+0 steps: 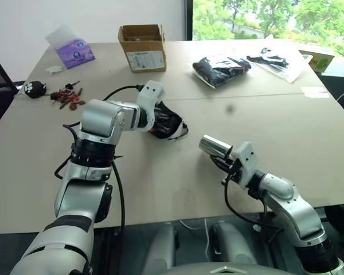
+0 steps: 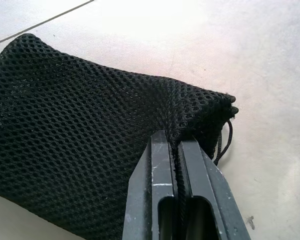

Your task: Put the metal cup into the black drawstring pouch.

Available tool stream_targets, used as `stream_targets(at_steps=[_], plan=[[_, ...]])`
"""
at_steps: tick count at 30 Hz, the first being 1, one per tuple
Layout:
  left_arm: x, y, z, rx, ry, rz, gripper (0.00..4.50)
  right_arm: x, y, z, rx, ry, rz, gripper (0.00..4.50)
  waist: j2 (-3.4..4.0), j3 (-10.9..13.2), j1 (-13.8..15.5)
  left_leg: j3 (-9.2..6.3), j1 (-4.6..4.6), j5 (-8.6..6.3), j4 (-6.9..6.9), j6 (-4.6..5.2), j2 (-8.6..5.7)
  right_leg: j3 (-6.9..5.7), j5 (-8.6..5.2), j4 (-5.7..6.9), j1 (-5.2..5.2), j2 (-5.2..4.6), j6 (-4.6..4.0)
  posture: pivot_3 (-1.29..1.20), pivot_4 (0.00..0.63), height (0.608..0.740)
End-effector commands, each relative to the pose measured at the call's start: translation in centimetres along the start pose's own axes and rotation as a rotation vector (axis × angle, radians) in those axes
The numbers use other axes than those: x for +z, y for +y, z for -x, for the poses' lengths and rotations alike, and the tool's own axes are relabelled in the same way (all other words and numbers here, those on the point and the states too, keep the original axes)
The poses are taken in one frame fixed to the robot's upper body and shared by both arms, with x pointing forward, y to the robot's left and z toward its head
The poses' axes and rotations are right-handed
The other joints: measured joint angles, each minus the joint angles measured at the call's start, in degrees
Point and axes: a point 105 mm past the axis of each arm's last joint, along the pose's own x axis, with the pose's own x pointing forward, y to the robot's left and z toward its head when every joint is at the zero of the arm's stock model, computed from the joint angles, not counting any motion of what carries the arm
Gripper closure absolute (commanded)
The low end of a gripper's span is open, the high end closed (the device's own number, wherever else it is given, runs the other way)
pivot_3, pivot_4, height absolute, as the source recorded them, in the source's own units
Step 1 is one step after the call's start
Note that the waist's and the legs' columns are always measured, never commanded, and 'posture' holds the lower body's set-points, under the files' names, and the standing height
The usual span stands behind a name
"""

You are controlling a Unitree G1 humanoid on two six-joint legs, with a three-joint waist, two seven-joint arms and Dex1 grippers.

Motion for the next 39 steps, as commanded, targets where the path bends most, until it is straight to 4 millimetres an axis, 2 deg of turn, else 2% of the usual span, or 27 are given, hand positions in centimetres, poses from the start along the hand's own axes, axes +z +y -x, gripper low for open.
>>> stream_targets(at_steps=[1,6,10,16,21,27,32,34,39], plan=[[1.2,-0.3,1.1,-0.051,-0.042,0.023,4.50,2.6,1.6,0.0,0.120,-0.107,0.000,4.48,0.00,0.0,0.0,0.00,0.00,0.00,0.00,0.00,0.00,-0.01,0.00,0.00,0.00,0.00,0.00,0.00,0.150,0.740],[0.7,-0.7,1.6,-0.187,-0.035,0.165,4.50,3.8,2.5,-1.3,0.244,-0.150,-0.031,4.48,0.00,0.0,-0.2,0.00,0.00,0.00,0.03,0.00,0.00,-0.01,0.00,0.01,0.02,0.00,0.00,0.00,0.150,0.740],[0.4,-0.5,1.8,-0.235,-0.034,0.168,4.50,4.6,3.0,-2.4,0.325,-0.188,-0.051,4.48,0.00,0.0,-0.2,-0.07,0.03,0.00,0.03,0.00,0.01,-0.08,0.00,0.05,0.03,0.04,0.00,0.00,0.150,0.740],[1.0,-1.4,2.2,-0.355,-0.041,0.209,4.50,4.1,3.8,-3.6,0.430,-0.163,-0.080,4.48,0.00,0.0,0.1,-0.17,-0.06,0.01,0.05,-0.01,-0.07,-0.19,0.00,-0.04,0.05,-0.04,0.00,0.00,0.150,0.740],[0.5,-1.9,1.9,-0.398,-0.003,0.253,4.50,4.4,2.2,-5.4,0.363,-0.192,-0.101,4.48,0.01,0.0,-0.2,-0.20,-0.02,0.01,0.05,-0.01,-0.08,-0.20,0.00,0.04,0.05,-0.04,-0.01,0.00,0.150,0.740],[-0.2,-2.3,1.4,-0.384,0.010,0.211,4.50,4.8,2.3,-6.5,0.363,-0.199,-0.102,4.48,0.01,0.0,-0.2,-0.31,-0.02,0.05,0.05,-0.07,-0.06,-0.21,0.00,0.07,0.04,-0.03,-0.01,0.00,0.150,0.740],[-0.7,-2.5,1.4,-0.379,0.006,0.198,4.50,1.7,0.5,-8.4,0.220,-0.017,-0.045,4.48,0.01,0.0,-0.2,-0.34,0.01,0.06,0.07,-0.10,-0.07,-0.11,0.01,0.09,0.04,-0.06,-0.01,0.00,0.150,0.740],[-1.1,-2.4,1.3,-0.363,0.016,0.185,4.50,1.5,-0.1,-9.1,0.171,0.003,-0.048,4.48,0.01,0.0,-0.2,-0.33,0.02,0.06,0.07,-0.10,-0.08,-0.13,0.01,0.15,0.04,-0.05,-0.01,0.00,0.150,0.740],[-1.4,-2.5,1.5,-0.347,0.011,0.160,4.50,1.5,-0.3,-10.5,0.131,0.016,-0.005,4.48,0.00,0.0,-0.3,-0.34,0.13,0.07,0.07,-0.11,-0.07,-0.07,0.00,0.37,0.03,-0.04,-0.02,0.00,0.150,0.740]])
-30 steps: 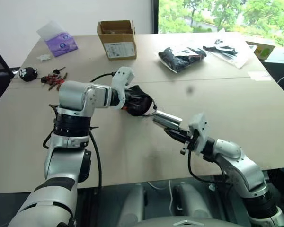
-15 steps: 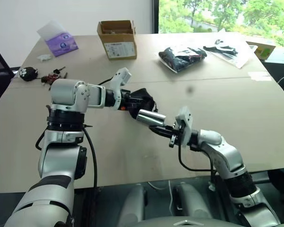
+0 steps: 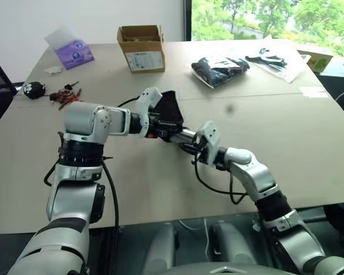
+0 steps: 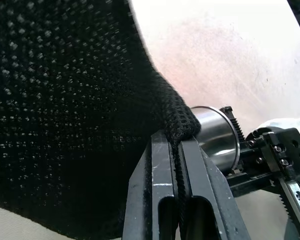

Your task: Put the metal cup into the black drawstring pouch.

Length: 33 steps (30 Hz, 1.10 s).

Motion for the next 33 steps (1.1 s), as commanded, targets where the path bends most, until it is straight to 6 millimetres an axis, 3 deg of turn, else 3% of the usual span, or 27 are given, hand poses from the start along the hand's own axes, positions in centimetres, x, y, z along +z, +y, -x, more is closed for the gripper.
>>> stream_targets(at_steps=[1,7,14,25,29,33], plan=[[-0.2,-0.4,0.4,0.013,-0.008,-0.029,4.50,0.3,-0.5,-0.9,-0.055,0.002,0.047,4.48,0.00,0.0,0.0,0.00,0.01,0.00,0.00,0.00,0.00,0.01,0.00,0.01,0.00,0.00,0.00,0.00,0.150,0.740],[-0.7,-1.0,1.0,0.030,-0.027,-0.049,4.50,0.4,-0.3,-2.3,-0.070,0.007,0.039,4.48,0.00,0.0,-0.1,0.00,0.14,0.00,0.01,0.00,-0.01,0.11,0.00,0.23,0.00,-0.01,0.00,0.00,0.150,0.740],[0.5,-3.6,1.8,-0.038,-0.127,-0.078,4.50,1.3,0.0,-4.3,-0.060,-0.006,0.019,4.48,0.00,0.0,-0.2,0.01,0.23,0.02,0.01,-0.03,-0.01,0.16,0.00,0.35,0.01,0.01,0.00,0.00,0.150,0.740],[0.8,-5.5,2.5,-0.136,-0.207,-0.054,4.50,4.2,-0.3,-6.4,-0.100,-0.137,-0.167,4.48,0.01,0.0,0.0,-0.03,0.19,0.03,-0.01,-0.05,-0.04,0.11,0.00,0.29,0.00,-0.06,-0.01,0.00,0.150,0.740],[1.3,-6.9,2.2,-0.217,-0.224,-0.058,4.50,4.3,1.7,-7.5,-0.038,-0.117,0.144,4.48,0.02,0.0,-0.4,-0.01,0.18,0.03,-0.02,-0.06,-0.06,0.14,0.00,0.28,-0.02,-0.05,-0.01,0.00,0.150,0.740],[1.4,-8.3,2.1,-0.308,-0.214,-0.065,4.50,6.1,2.0,-8.1,-0.016,-0.222,-0.077,4.48,0.01,0.0,-0.5,-0.06,0.19,0.04,-0.07,-0.07,-0.04,0.11,0.00,0.28,-0.01,-0.06,-0.01,0.00,0.150,0.740]])
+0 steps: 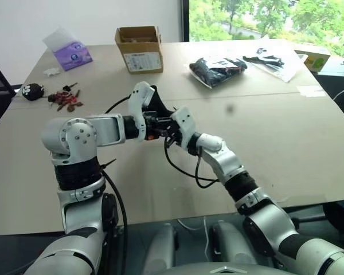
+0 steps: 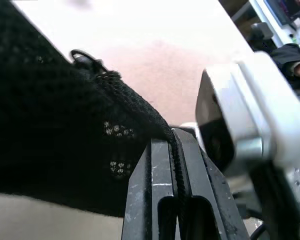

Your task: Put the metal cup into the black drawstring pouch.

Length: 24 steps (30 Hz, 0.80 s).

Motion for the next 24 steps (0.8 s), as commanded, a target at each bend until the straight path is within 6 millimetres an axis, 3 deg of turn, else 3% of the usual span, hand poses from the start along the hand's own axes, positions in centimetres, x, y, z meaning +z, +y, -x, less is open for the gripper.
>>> stream_targets(at_steps=[1,6,12,16,19,24], plan=[[0.6,-5.2,-0.5,-0.275,0.013,-0.083,4.50,2.5,1.5,-2.1,0.023,-0.093,-0.153,4.48,0.00,0.0,0.1,0.00,0.00,0.00,0.00,0.00,0.00,0.00,0.00,0.00,0.00,-0.02,0.00,0.00,0.150,0.740],[0.4,-5.1,-0.4,-0.267,0.006,-0.065,4.50,3.4,1.5,-2.1,0.036,-0.170,-0.306,4.48,0.00,0.0,0.4,-0.01,-0.01,0.00,0.00,0.00,-0.02,0.00,0.00,-0.02,0.00,-0.05,0.00,0.00,0.150,0.740],[2.3,-1.6,1.1,-0.109,-0.136,0.052,4.50,3.5,2.7,0.3,0.196,-0.235,-0.462,4.48,0.01,0.0,0.4,-0.02,-0.03,0.00,-0.01,0.01,-0.01,-0.03,0.00,-0.05,0.00,-0.03,0.00,0.00,0.150,0.740],[2.7,-0.9,1.4,-0.109,-0.165,0.115,4.50,3.8,3.4,1.3,0.250,-0.261,-0.539,4.48,0.01,0.0,0.4,-0.06,-0.06,-0.01,-0.01,0.01,-0.02,-0.08,0.00,-0.07,0.00,-0.03,0.00,0.00,0.150,0.740],[1.7,-1.3,1.3,-0.152,-0.137,0.144,4.50,3.7,3.1,0.9,0.218,-0.249,-0.533,4.48,0.00,0.0,0.4,-0.04,-0.07,0.00,-0.01,0.01,-0.02,-0.05,0.00,-0.07,-0.01,-0.03,0.00,0.00,0.150,0.740],[0.6,-2.8,1.1,-0.237,-0.103,0.171,4.50,2.6,3.5,-0.4,0.173,-0.172,-0.295,4.48,0.00,0.0,0.5,-0.06,-0.06,-0.01,-0.01,0.01,0.01,-0.04,0.00,-0.05,-0.02,-0.05,0.00,0.00,0.150,0.740]])
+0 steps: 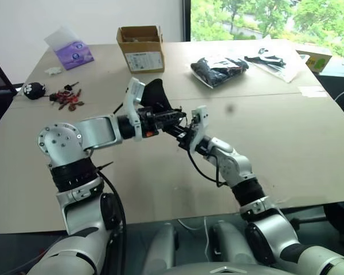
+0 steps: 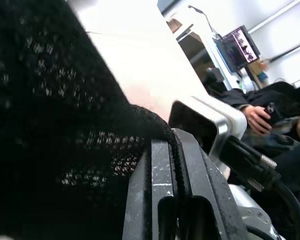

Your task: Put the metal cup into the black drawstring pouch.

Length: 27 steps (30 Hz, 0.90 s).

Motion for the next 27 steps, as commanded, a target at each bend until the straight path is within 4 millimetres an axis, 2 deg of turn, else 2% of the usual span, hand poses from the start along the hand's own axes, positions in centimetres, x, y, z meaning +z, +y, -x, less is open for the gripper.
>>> stream_targets(at_steps=[1,3,5,7,10,12,14,18,21,25,27], plan=[[0.3,-3.0,-0.5,-0.136,-0.001,-0.034,4.50,-0.4,3.5,-3.1,0.098,0.030,0.206,4.48,-0.01,0.0,0.0,-0.01,-0.01,0.00,0.00,0.00,-0.01,-0.01,0.00,-0.01,0.00,0.00,0.00,0.00,0.150,0.740],[0.4,-4.0,-1.4,-0.170,-0.013,-0.020,4.50,-1.5,4.0,-3.6,0.129,0.077,0.365,4.48,-0.01,0.0,0.1,0.01,-0.01,0.00,0.01,0.00,-0.04,0.01,0.00,-0.01,0.00,-0.01,0.00,0.00,0.150,0.740],[0.4,-4.6,-1.9,-0.173,-0.023,-0.001,4.50,-1.8,4.5,-4.0,0.155,0.079,0.426,4.48,-0.02,0.0,0.2,0.00,-0.02,0.00,0.02,-0.01,-0.03,0.00,0.00,-0.02,0.00,-0.03,0.00,0.00,0.150,0.740],[0.3,-4.4,-1.6,-0.147,-0.035,0.030,4.50,-0.5,4.8,-4.4,0.157,0.009,0.305,4.48,-0.02,0.0,0.2,-0.04,-0.02,0.01,0.02,-0.01,0.03,0.00,0.00,-0.02,0.00,-0.11,0.00,0.00,0.150,0.740],[-0.4,-3.0,0.0,-0.072,-0.047,0.085,4.50,2.4,4.1,-4.3,0.126,-0.124,0.045,4.48,-0.02,0.0,0.2,-0.11,-0.08,0.01,0.02,-0.03,0.09,0.01,0.00,-0.04,0.00,-0.46,0.00,0.00,0.150,0.740],[-0.6,-2.5,0.6,-0.048,-0.063,0.103,4.50,3.1,3.8,-3.8,0.138,-0.146,-0.054,4.48,-0.01,0.0,0.1,-0.12,-0.09,0.01,0.01,-0.03,0.09,0.02,0.01,-0.06,-0.01,-0.48,-0.01,0.00,0.150,0.740],[-0.6,-2.5,0.7,-0.044,-0.078,0.105,4.50,3.0,3.6,-3.5,0.140,-0.136,-0.067,4.48,0.00,0.0,0.2,-0.26,-0.15,0.01,0.01,-0.02,0.08,-0.07,0.00,-0.09,-0.02,-0.46,-0.02,0.00,0.150,0.740],[-0.1,-3.5,-0.1,-0.072,-0.088,0.090,4.50,0.5,4.7,-3.6,0.190,0.000,0.218,4.48,0.01,0.0,0.4,-0.34,-0.18,0.02,0.00,-0.02,-0.25,-0.35,-0.01,-0.14,0.01,-0.22,-0.02,0.00,0.150,0.740],[0.5,-4.8,-1.5,-0.124,-0.086,0.086,4.50,-1.3,5.6,-4.1,0.243,0.087,0.458,4.48,0.01,0.0,0.4,-0.33,-0.24,0.02,0.01,-0.03,-0.27,-0.38,-0.01,-0.26,0.01,-0.20,-0.01,0.00,0.150,0.740],[1.7,-5.9,-2.5,-0.162,-0.105,0.090,4.50,-1.8,5.2,-4.1,0.268,0.126,0.689,4.48,0.00,0.0,0.5,-0.41,-0.26,0.20,0.01,-0.32,-0.28,-0.53,0.00,-0.28,0.03,-0.20,-0.01,0.00,0.150,0.740],[1.7,-5.5,-2.1,-0.149,-0.115,0.093,4.50,-0.9,4.3,-4.0,0.232,0.096,0.664,4.48,-0.01,0.0,0.4,-0.45,-0.26,0.21,-0.01,-0.32,-0.28,-0.53,0.00,-0.31,0.05,-0.21,-0.01,0.00,0.150,0.740]])
